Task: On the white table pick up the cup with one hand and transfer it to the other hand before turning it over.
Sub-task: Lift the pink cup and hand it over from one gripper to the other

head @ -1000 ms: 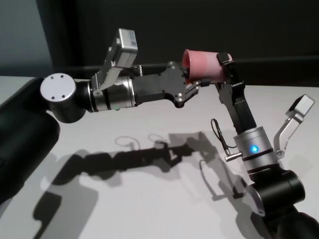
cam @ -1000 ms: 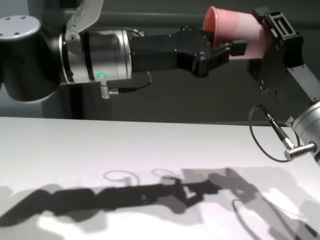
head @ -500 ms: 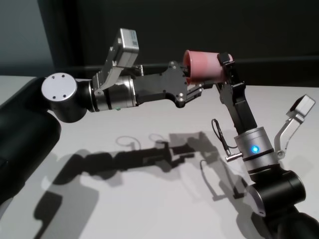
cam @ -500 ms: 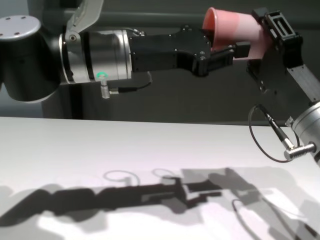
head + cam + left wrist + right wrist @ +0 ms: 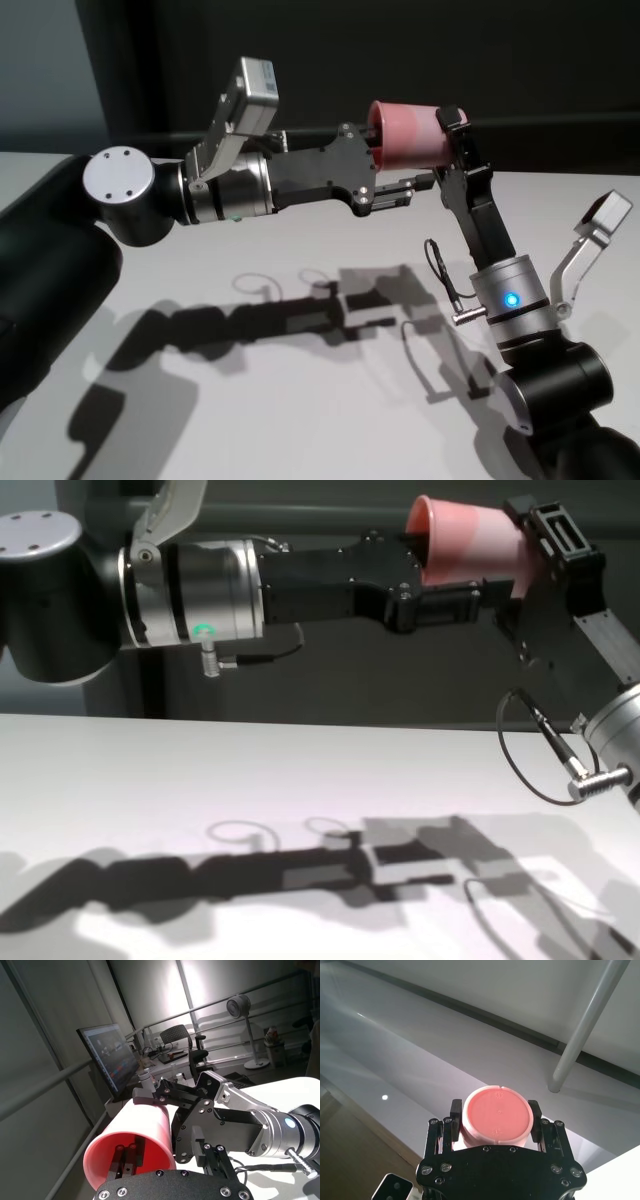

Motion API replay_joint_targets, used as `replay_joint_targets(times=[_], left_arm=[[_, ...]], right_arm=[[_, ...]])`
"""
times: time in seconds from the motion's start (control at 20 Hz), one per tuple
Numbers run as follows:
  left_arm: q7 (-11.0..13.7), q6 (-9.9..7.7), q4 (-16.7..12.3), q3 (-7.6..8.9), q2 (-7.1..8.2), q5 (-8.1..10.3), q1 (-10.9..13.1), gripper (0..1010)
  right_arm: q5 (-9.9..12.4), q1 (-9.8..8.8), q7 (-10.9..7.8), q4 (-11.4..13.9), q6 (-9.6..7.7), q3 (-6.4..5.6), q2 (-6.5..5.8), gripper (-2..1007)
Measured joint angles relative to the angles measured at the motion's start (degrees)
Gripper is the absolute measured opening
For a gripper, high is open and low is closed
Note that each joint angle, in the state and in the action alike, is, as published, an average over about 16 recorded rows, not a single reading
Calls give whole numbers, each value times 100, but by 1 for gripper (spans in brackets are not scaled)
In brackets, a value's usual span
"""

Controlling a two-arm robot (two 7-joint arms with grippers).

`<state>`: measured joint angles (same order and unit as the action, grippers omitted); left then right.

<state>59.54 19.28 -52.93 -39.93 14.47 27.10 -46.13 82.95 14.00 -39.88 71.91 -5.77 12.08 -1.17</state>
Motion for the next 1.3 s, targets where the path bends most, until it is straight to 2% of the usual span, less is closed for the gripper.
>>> replay_joint_targets(times=[0.35,0.65,0.95,1.3], left_arm=[[0,0,0,0,0,0,0,789],[2,13,-26,0,12,1,10,933],[-44,8,-196,16,106,10,98,995],[-205,-102,-583,63,379,26,330,1001]], right_arm=[[0,0,0,0,0,0,0,761],[0,0,0,0,0,0,0,761],[1,0,0,0,0,0,0,761],[1,0,0,0,0,0,0,761]])
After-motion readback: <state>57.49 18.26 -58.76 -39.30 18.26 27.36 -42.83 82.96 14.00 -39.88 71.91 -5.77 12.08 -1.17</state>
